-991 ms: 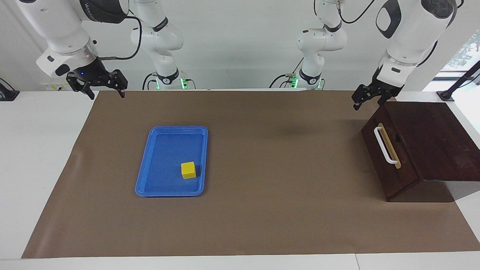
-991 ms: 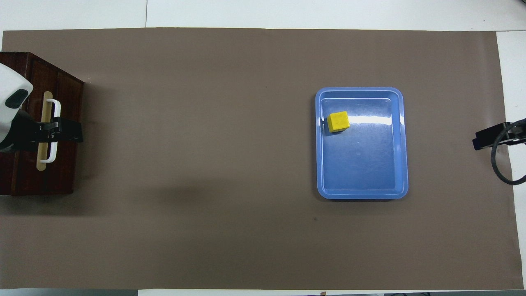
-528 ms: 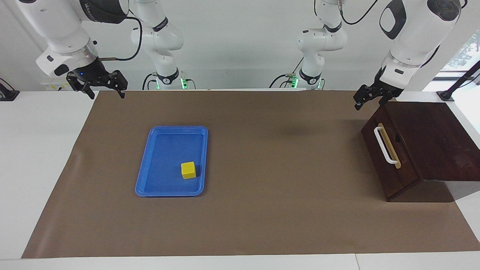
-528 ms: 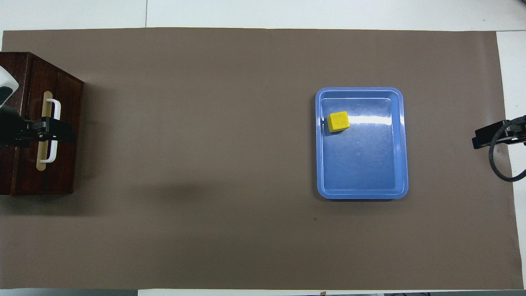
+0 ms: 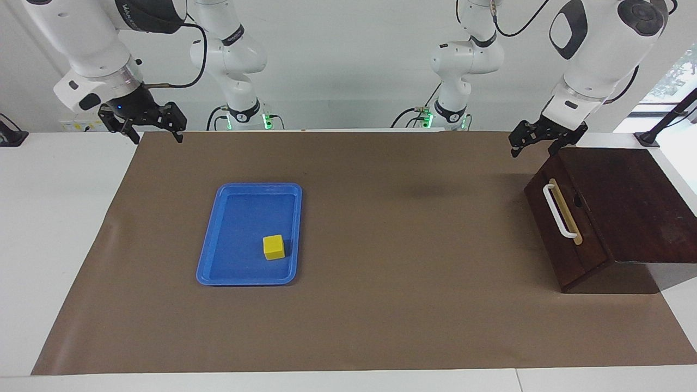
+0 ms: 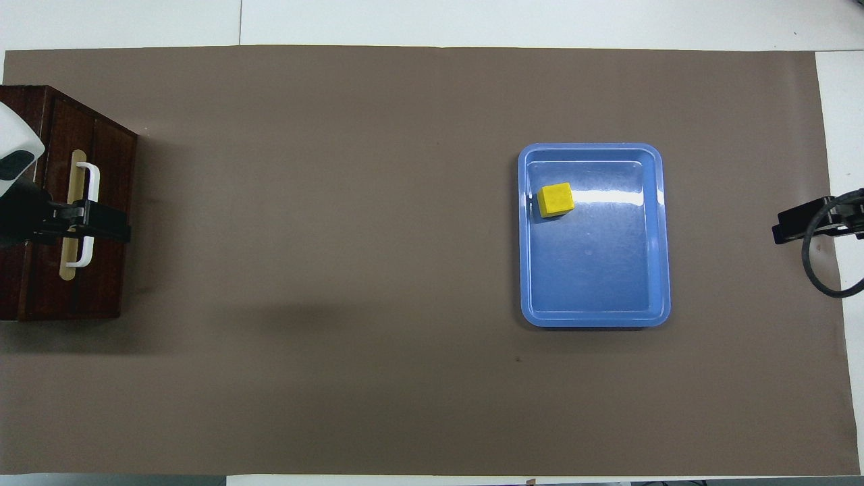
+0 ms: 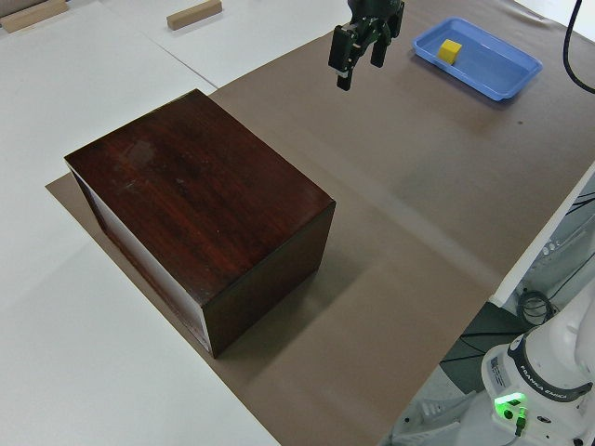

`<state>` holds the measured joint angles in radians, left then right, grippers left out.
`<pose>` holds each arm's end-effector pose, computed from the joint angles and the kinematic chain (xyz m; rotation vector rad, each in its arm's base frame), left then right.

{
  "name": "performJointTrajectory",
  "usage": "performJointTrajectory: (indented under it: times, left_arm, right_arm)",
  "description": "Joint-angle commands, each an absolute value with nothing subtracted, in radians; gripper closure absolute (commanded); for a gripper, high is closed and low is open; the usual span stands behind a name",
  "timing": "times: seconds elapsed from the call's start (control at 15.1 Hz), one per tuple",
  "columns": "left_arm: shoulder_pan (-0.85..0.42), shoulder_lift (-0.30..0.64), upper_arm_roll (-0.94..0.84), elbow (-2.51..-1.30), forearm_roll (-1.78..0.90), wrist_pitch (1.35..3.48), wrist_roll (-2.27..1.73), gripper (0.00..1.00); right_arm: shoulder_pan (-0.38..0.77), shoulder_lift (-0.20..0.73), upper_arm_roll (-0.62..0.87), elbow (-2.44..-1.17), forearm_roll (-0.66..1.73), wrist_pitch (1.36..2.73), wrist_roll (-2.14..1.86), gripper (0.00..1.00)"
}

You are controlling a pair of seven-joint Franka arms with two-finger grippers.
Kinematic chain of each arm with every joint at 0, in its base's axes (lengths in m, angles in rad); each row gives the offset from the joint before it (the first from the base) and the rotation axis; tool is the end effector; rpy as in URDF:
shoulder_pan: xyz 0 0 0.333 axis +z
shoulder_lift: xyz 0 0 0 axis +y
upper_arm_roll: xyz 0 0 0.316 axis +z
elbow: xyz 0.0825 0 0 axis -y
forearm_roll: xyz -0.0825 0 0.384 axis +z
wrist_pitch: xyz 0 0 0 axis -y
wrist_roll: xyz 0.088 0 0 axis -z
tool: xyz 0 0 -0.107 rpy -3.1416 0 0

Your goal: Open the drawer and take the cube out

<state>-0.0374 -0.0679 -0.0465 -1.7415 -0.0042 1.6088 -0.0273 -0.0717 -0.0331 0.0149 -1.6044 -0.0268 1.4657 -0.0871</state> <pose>0.5302 -0.0458 0.5840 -3.1362 0.0880 0.1017 0.5312 -0.0332 0.6182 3.1172 0.0450 -0.1674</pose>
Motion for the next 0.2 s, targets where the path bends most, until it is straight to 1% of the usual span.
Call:
performJointTrajectory:
  times: [0.0,0.13]
  left_arm:
    - [-0.043,-0.058,-0.043,-1.710,-0.020,1.571,-0.014,0.00]
    - [-0.043,-0.058,-0.043,-1.710,-0.020,1.572,-0.014,0.00]
  right_arm:
    - [-0.092,-0.040,0.026,-1.612,-0.009,1.477,-0.074,0.00]
    - [-0.092,-0.040,0.028,-1.612,-0.009,1.480,-0.074,0.00]
